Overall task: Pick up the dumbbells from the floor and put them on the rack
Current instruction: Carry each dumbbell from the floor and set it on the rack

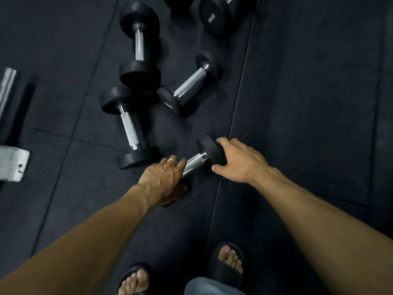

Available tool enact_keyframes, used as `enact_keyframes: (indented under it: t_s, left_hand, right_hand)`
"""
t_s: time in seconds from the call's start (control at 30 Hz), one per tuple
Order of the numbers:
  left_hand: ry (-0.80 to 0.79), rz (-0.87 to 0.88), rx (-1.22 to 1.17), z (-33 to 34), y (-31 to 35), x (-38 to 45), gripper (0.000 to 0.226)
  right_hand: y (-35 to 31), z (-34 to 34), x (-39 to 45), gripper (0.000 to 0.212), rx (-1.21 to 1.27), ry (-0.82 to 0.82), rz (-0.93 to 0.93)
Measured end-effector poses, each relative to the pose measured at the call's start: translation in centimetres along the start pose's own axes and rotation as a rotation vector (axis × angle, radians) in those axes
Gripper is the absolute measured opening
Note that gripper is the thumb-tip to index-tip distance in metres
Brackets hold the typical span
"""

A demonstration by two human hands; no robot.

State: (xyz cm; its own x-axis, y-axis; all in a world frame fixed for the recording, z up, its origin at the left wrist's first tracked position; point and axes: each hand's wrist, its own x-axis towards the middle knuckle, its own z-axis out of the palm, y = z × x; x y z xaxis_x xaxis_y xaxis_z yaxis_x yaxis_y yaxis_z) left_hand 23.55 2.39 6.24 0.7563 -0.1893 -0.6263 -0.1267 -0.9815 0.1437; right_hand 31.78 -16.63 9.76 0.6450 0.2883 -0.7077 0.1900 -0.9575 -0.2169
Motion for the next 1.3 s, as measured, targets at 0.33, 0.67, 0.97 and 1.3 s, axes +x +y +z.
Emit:
enact_keyframes:
  t_s: [0.33,0.67,0.97,1.3]
  left_hand:
    - [0.063,-0.062,-0.016,5.2,-1.9,3.7,0.063]
    - [-0.016,-0.083,-0.179,3.9,-1.4,2.8,0.061]
    - [-0.008,-0.057,-0.237,-3.1,1.3,-2.9,0.067]
    - [0.153,0.074,-0.221,-21.1,5.2,-14.9,0.071]
  right_hand:
    - [-0.1,6.1,5.0,0.092,0.296,0.214,-0.005]
    - [-0.1,6.1,4.4,0.087,0.283,0.249,0.007]
    - [-0.9,-1.2,-3.2,0.084,0.203,0.288,0.001]
    - [-4.0,-17.3,-20.3,0.082,0.197,0.464,0.028]
